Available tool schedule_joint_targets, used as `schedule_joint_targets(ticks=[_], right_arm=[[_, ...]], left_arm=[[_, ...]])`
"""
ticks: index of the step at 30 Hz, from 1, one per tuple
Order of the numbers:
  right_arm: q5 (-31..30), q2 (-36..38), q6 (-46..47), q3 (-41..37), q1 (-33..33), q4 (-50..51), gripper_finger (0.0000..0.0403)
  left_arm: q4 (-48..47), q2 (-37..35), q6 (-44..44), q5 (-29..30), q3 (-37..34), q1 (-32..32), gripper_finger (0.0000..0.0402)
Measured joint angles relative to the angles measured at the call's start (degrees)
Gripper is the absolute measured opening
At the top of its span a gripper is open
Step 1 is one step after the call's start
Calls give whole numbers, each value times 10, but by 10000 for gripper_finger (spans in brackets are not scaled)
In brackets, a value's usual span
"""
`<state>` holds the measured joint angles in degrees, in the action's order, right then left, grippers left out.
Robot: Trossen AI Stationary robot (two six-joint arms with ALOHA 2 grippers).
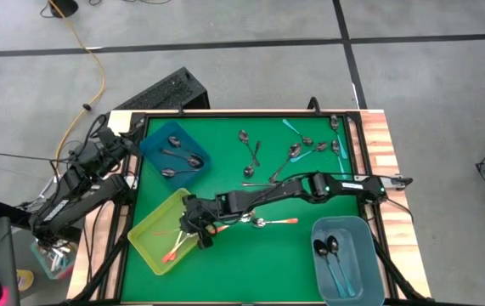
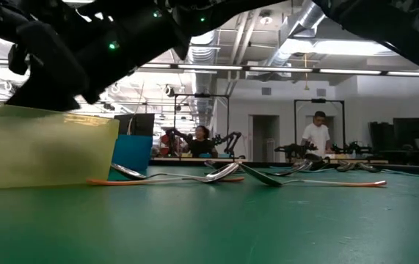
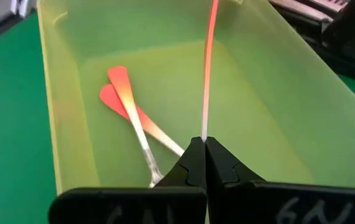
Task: Sort silverware by color (type)
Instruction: Put the orange spoon into the green bin
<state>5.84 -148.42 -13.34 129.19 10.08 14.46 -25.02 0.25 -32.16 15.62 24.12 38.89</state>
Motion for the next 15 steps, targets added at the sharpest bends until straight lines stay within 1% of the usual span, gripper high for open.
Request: schedule_joint_targets(ticks=[1, 3, 15], right_arm=[[-2, -6, 0, 3, 2, -13, 4], [-4, -7, 0, 3, 5, 0, 5], [1, -9, -2, 4, -5, 3, 16]], left_arm=[[0, 0, 0, 0, 0, 0, 0], [0, 0, 1, 0, 0, 0, 0], [0, 0, 6, 0, 0, 0, 0]])
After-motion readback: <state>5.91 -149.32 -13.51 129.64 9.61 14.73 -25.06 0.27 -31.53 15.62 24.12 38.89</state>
